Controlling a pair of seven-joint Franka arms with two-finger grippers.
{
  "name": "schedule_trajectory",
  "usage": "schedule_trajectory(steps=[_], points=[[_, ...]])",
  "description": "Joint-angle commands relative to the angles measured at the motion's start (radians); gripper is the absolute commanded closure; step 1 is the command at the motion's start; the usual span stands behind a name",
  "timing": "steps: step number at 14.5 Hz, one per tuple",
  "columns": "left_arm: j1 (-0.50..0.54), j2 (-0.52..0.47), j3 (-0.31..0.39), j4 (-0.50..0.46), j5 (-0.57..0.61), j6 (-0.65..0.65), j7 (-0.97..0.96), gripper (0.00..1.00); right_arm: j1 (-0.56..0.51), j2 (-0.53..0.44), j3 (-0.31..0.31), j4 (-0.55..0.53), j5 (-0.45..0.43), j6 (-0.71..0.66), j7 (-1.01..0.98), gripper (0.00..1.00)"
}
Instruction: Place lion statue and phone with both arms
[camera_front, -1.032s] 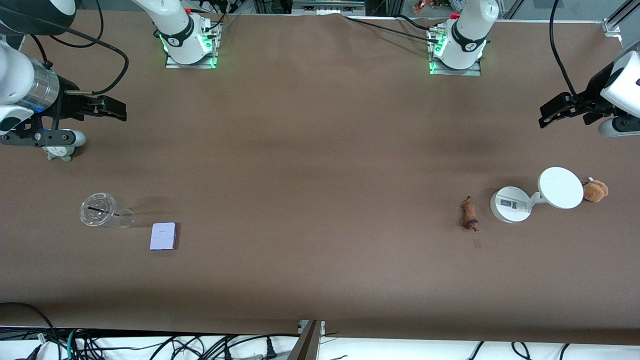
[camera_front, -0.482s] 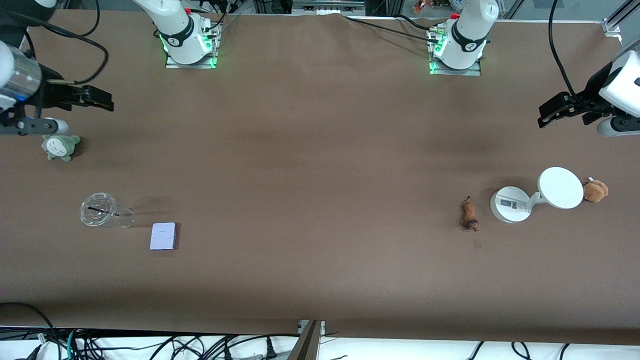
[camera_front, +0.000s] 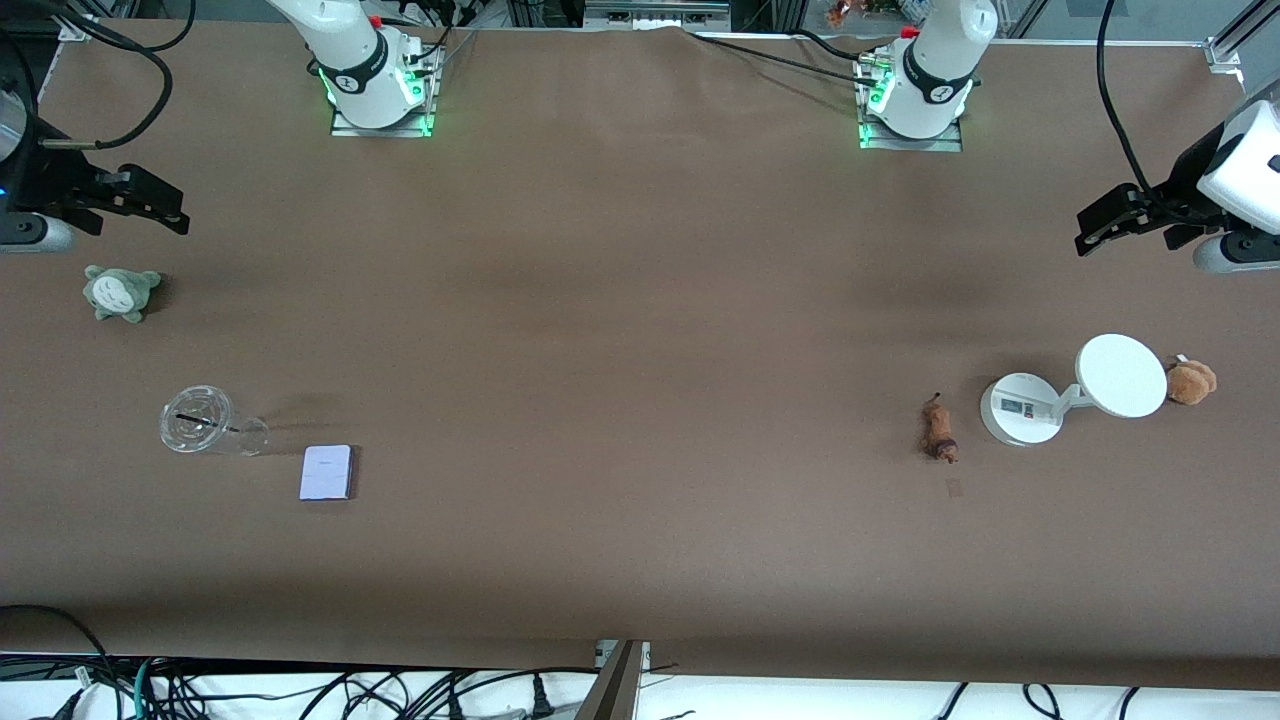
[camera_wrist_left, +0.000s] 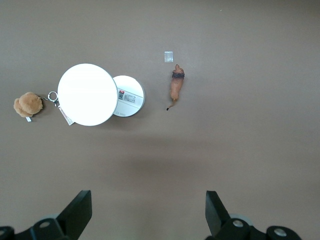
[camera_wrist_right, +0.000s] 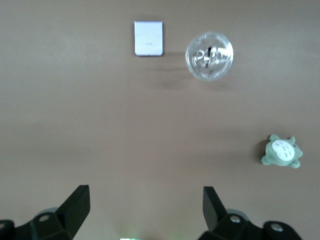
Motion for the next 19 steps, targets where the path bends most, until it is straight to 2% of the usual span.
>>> schedule_trajectory(steps=[1, 19], points=[[-0.006, 0.012, 0.002, 0.027, -0.002, -0.016, -0.009, 0.0, -0.026, -0.005, 0.021, 0.018, 0.001, 0.004, -0.019, 0.0], [-0.006, 0.012, 0.002, 0.029, -0.001, -0.016, -0.009, 0.0, -0.02, 0.023, 0.021, 0.03, -0.001, -0.011, -0.019, 0.0]])
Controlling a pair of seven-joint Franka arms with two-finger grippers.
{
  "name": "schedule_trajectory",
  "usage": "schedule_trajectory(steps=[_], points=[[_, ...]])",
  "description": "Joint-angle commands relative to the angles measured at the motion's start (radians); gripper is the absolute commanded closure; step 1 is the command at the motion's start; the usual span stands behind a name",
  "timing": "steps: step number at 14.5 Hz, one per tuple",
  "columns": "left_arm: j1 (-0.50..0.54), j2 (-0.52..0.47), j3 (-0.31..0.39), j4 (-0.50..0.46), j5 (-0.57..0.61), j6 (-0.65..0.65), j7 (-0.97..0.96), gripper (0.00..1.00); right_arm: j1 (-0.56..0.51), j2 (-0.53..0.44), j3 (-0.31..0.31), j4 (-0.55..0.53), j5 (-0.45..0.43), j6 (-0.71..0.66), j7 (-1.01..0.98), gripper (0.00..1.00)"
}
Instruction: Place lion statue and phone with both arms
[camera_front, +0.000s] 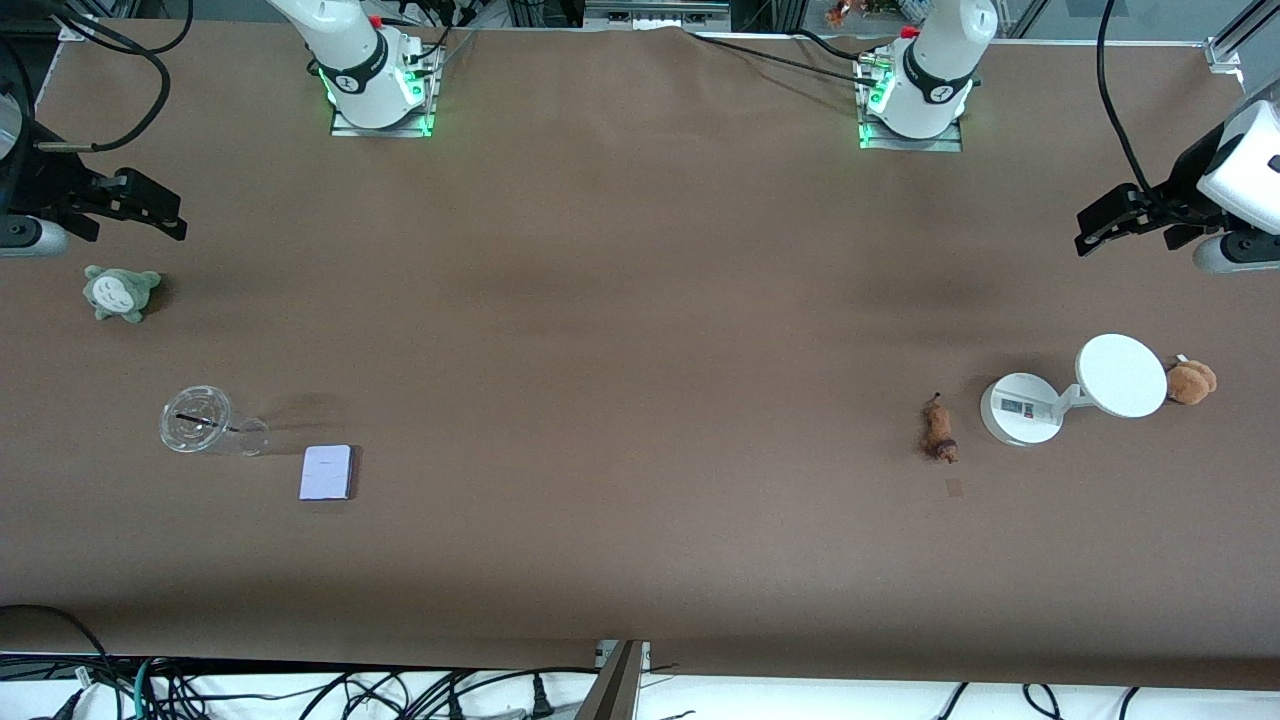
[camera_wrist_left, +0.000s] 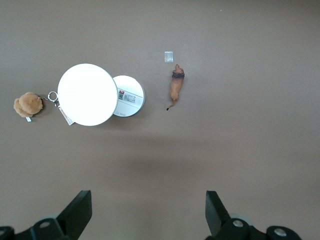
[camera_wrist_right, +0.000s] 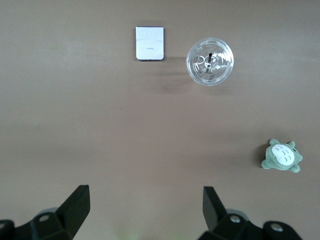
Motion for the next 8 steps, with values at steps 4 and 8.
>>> schedule_trajectory(steps=[4, 8], points=[[-0.006, 0.012, 0.002, 0.029, -0.001, -0.014, -0.009, 0.0, -0.016, 0.006, 0.015, 0.019, -0.002, -0.013, -0.018, 0.0], [-0.006, 0.014, 0.004, 0.029, 0.001, -0.014, -0.009, 0.0, -0.013, 0.012, 0.017, 0.034, 0.004, -0.004, -0.012, 0.0]])
